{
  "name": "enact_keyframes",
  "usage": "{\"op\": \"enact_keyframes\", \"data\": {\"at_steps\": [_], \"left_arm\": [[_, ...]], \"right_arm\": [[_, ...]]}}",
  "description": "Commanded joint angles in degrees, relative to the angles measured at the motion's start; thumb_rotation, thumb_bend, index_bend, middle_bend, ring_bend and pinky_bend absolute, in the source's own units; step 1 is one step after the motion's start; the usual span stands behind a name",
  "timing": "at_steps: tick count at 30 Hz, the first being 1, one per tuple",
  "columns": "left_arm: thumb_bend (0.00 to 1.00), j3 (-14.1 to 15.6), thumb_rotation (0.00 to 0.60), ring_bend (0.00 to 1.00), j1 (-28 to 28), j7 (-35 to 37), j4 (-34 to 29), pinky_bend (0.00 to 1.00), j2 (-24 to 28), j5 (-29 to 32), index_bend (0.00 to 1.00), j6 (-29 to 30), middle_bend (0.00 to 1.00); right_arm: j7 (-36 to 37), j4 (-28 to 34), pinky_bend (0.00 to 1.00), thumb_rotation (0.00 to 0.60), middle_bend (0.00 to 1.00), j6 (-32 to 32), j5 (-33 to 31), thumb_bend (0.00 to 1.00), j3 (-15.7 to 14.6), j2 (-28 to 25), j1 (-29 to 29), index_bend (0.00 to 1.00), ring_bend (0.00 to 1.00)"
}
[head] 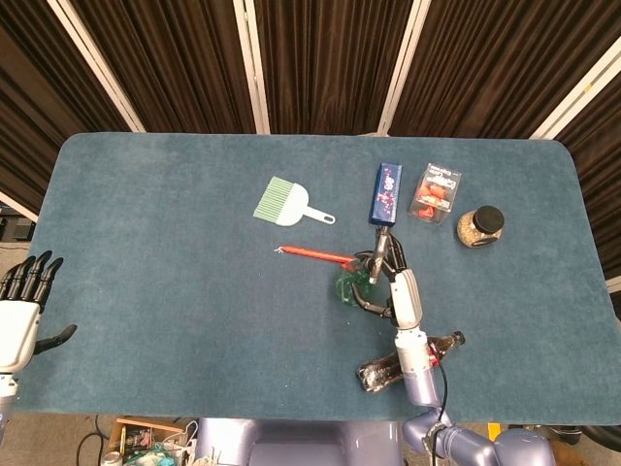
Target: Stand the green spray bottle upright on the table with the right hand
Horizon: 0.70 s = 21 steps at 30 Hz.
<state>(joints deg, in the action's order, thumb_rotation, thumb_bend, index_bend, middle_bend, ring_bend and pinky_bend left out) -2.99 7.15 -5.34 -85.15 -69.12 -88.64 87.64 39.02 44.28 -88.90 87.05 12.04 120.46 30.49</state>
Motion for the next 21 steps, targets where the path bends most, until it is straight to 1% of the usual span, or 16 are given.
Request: {"op": "enact_keyframes", "data": {"at_steps": [1,5,10,21], "left_arm": [[0.03,0.16,0.600,0.00,0.15,-0.33,0.01,0.10,-0.07,-0.16,0.00,-0.31,0.00],[0.02,0.20,0.600,0.00,0.30,-0.69,0.04,0.10,-0.26,-0.11,0.00,-0.63,0.00],[0.03,0.16,0.600,0.00,0.22,-1.00,-0.03,0.10,-0.42,-0.28,0.00,-0.23,0.00],[0.03,0.22,0.600,0.00,-0.04,-1.28,-0.18,0.10,-0.42,-0.38,0.00,0.26,0.00]], "right_arm": [[-1.83,1.78,0.00,0.600,0.00,1.12,-0.07,0.35,0.11,-1.43,0.37,0.17,0.00],[-4.42,4.01,0.00,0.600,0.00,2.03,0.06,0.32,-0.01,-3.33,0.50,0.07,0.00],[-6.96,6.70,0.00,0.600,0.00,2.56,0.12,0.30,-0.01,-5.22,0.42,0.01,0.00],[-8.85,11.18,0.00,0.600,0.00,1.28,0.15,0.28,0.66,-8.18,-0.51,0.00,0.00]]}}
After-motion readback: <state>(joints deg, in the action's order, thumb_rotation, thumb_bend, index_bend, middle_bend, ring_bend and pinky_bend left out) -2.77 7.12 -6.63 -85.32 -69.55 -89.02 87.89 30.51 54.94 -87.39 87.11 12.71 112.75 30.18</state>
